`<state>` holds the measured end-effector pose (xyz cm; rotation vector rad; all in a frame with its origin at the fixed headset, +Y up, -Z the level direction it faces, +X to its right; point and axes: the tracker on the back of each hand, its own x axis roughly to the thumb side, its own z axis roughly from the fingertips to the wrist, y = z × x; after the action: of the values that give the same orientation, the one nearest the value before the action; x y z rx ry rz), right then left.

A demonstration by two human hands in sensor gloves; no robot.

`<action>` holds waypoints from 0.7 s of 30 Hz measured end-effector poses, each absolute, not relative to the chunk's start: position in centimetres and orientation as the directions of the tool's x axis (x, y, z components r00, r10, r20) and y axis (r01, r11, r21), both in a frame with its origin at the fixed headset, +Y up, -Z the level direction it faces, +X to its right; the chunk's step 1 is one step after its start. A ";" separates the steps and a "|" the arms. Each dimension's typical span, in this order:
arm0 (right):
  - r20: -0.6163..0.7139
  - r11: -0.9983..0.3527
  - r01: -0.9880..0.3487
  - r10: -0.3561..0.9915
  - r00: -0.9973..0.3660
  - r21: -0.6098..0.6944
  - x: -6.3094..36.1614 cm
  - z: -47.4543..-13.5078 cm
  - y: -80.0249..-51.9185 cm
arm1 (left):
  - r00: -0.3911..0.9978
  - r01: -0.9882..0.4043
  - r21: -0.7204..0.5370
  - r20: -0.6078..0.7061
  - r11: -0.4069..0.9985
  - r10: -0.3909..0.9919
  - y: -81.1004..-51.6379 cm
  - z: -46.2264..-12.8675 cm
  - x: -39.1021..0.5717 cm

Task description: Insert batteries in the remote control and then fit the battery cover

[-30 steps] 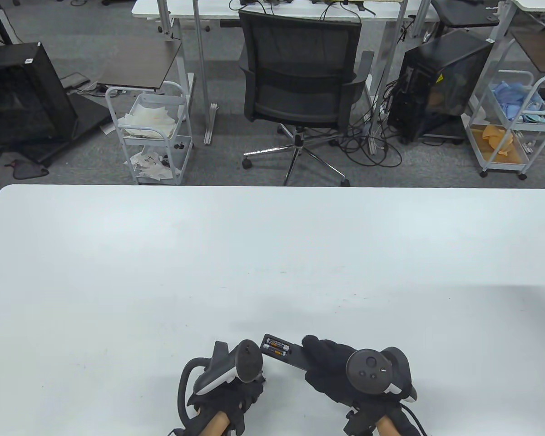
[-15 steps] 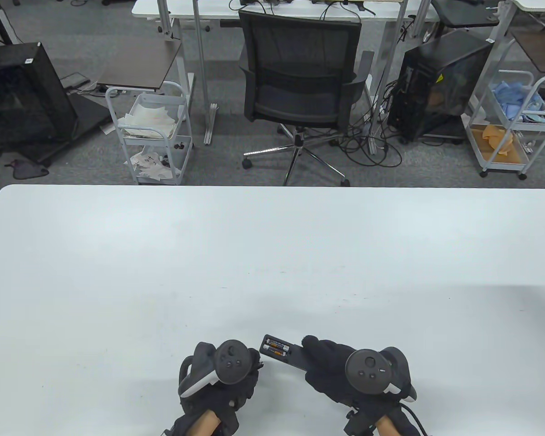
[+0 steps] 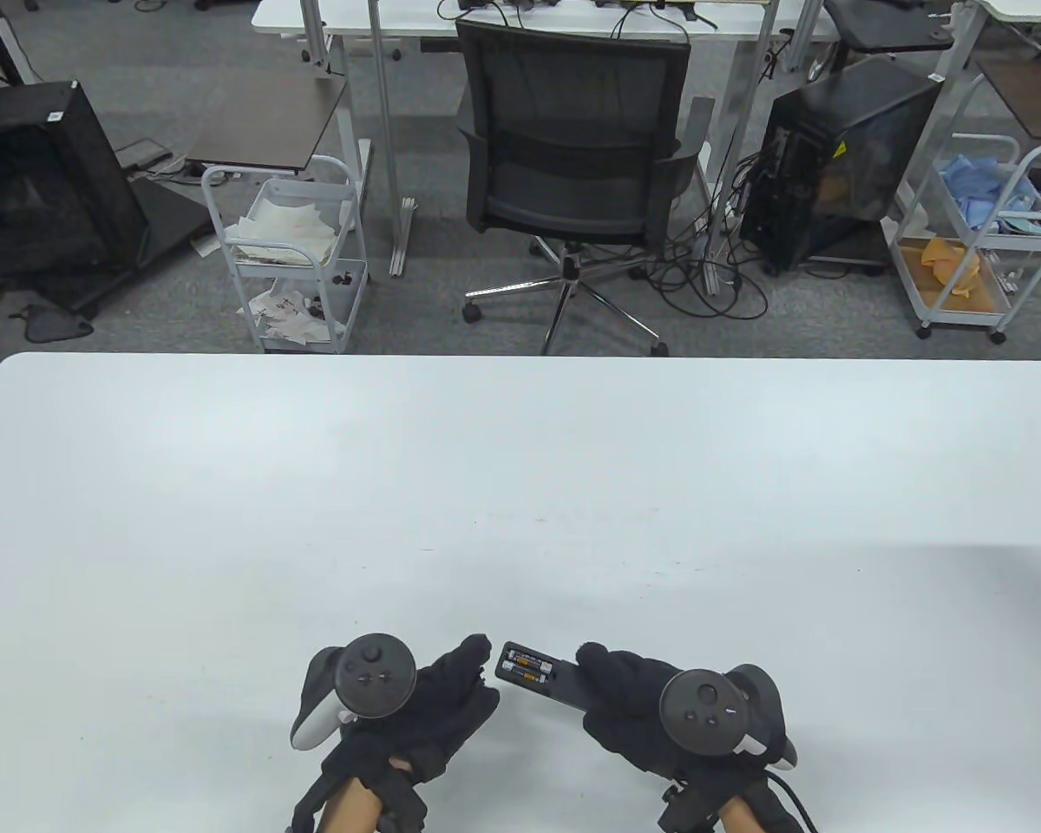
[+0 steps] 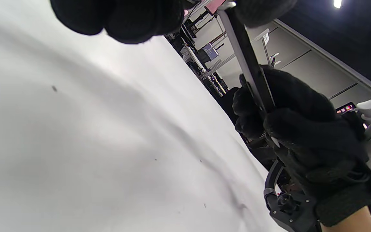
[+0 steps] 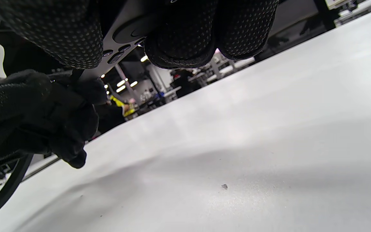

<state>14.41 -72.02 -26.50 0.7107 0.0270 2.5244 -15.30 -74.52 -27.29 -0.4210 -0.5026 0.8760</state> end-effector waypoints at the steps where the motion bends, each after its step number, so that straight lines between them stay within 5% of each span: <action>1: 0.484 -0.871 -0.466 0.479 -0.732 0.157 14.3 -26.5 -72.0 | 0.554 -0.619 -0.528 0.231 0.581 0.800 -74.5 -27.3 -15.6; 9: 0.497 -0.886 -0.422 0.460 -0.736 0.195 13.7 -26.3 -72.4 | 0.422 -0.718 -0.487 0.263 0.497 0.867 -73.9 -27.3 -16.8; 13: 0.505 -0.874 -0.426 0.484 -0.714 0.236 13.4 -26.3 -72.4 | 0.473 -0.650 -0.428 0.419 0.628 0.775 -73.3 -26.9 -15.4; 17: 0.519 -0.887 -0.396 0.460 -0.720 0.238 13.4 -26.2 -72.5 | 0.616 -0.519 -0.240 0.561 0.820 0.554 -72.2 -25.9 -13.9; 21: 0.523 -0.862 -0.410 0.506 -0.686 0.297 13.0 -26.1 -72.6 | 0.609 -0.477 -0.256 0.593 0.841 0.527 -72.1 -25.6 -12.6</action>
<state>12.96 -72.55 -26.11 0.8367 0.2135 2.4898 -12.57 -72.11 -25.55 -0.0745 -0.7094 0.5804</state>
